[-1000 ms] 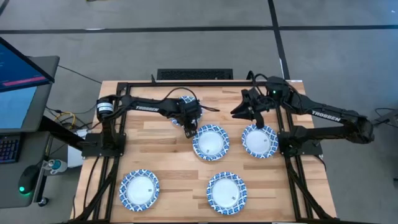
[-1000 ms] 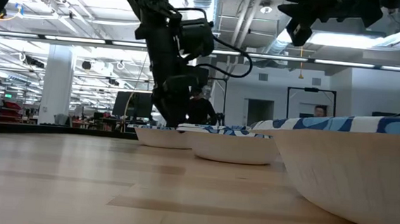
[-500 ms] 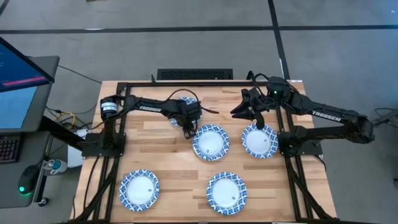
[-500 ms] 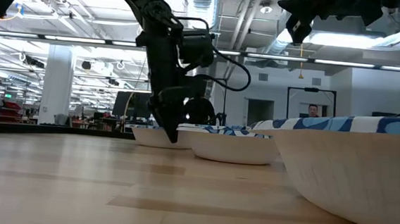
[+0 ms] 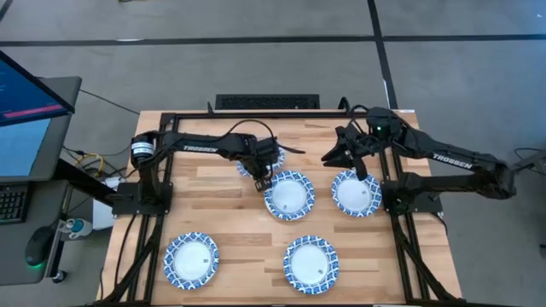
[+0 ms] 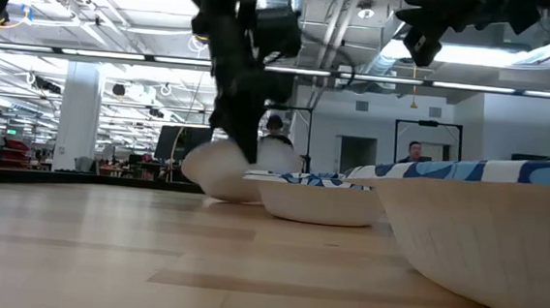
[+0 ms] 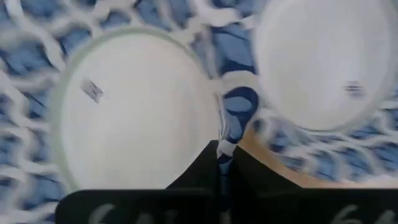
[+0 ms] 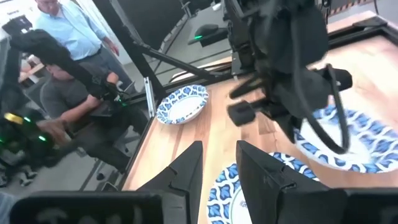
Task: Nest bowls inside each other
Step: Stack the white bowl on top of the other white bowl
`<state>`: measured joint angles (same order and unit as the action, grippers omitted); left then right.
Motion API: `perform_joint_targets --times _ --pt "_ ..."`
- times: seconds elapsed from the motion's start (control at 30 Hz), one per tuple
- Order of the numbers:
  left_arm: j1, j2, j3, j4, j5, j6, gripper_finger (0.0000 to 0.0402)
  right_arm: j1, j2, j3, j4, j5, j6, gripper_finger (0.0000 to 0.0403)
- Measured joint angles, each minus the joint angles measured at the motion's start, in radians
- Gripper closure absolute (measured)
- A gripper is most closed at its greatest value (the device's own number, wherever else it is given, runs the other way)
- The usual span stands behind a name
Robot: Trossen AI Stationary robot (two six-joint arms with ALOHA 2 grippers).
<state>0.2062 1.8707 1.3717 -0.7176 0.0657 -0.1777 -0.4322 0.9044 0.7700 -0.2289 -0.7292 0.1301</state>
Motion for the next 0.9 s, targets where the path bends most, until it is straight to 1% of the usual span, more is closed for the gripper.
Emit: perform_joint_targets --times 0.13,0.27,0.33,0.47,0.57,0.7,0.9 --pt "-0.05 -0.004 0.149 -0.128 -0.026 0.005 0.0401 -0.015 -0.059 0.0 -0.068 0.006 -0.026 0.0282" --pt "-0.099 -0.005 0.281 -0.148 -0.052 -0.005 0.0401 -0.036 -0.118 0.0 -0.181 0.044 -0.051 0.0282" --pt "-0.12 -0.005 0.32 -0.14 -0.061 -0.021 0.0401 -0.042 -0.144 0.0 -0.236 0.055 -0.064 0.0282" --pt "-0.158 -0.005 0.336 -0.147 -0.101 -0.102 0.0401 -0.048 -0.195 0.0 -0.312 0.056 -0.08 0.0282" --pt "-0.192 -0.005 0.336 -0.149 -0.099 -0.15 0.0401 -0.048 -0.23 0.0 -0.325 0.056 -0.079 0.0282" --pt "-0.251 0.034 0.336 -0.127 -0.121 -0.208 0.0401 -0.047 -0.272 0.0 -0.324 0.057 -0.079 0.0282" --pt "-0.324 0.144 0.335 0.028 -0.117 -0.288 0.0401 -0.048 -0.3 0.0 -0.328 0.057 -0.078 0.0282"
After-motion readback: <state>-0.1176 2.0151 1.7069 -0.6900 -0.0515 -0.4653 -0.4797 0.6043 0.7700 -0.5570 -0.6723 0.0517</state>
